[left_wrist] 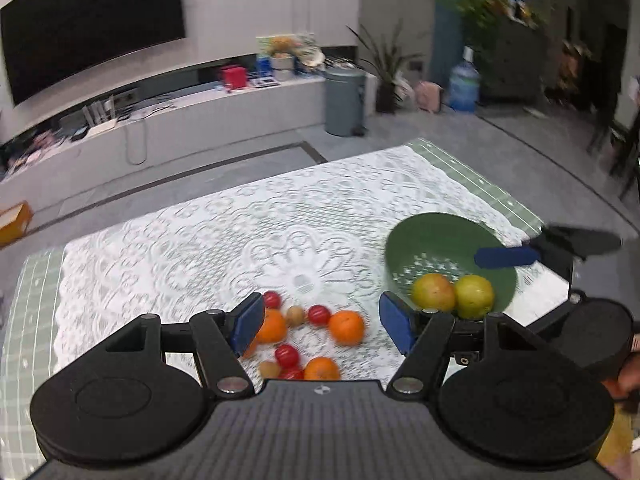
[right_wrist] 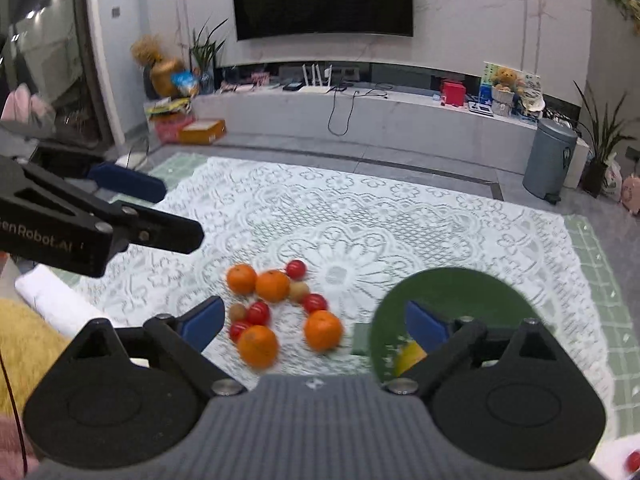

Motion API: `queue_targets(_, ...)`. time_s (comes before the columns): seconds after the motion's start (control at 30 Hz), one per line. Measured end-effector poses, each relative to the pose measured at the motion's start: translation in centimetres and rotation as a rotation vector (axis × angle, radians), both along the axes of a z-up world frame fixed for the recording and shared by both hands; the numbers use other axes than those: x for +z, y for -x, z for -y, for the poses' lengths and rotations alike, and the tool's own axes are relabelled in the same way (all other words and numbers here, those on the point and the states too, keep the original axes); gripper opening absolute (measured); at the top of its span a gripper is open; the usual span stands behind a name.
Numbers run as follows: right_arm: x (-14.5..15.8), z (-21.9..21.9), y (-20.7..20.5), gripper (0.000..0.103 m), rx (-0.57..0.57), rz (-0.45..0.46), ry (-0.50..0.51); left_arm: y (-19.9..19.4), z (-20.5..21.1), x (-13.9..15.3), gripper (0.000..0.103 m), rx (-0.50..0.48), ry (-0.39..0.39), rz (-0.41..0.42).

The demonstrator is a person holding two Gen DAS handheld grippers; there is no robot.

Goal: Organize fruits
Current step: 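Raise both tools out of the colander and back toward the fruit pile, then grasp an orange with the right tool while the left tool grasps another orange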

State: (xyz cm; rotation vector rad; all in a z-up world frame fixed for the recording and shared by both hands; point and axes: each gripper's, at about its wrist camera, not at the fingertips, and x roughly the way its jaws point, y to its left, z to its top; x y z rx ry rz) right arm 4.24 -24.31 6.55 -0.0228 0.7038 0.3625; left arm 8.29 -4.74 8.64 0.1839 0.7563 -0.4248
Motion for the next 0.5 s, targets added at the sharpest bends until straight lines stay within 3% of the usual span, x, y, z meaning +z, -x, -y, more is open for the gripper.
queue_targets(0.2,-3.1,-2.4,0.1,0.093,-0.116,-0.016,-0.090,0.3,-3.2,-2.7,0.077,0.071,0.065,0.007)
queue_targets(0.33,-5.7,-3.8,-0.3,0.092,-0.168,-0.040,-0.085,0.5,-4.5,-5.2,0.077,0.088,0.087,-0.019)
queue_targets(0.5,-8.5,-4.5,-0.8,0.078,-0.206,-0.095,-0.090,0.4,-4.7,-8.3,0.073,0.050,0.116,-0.045)
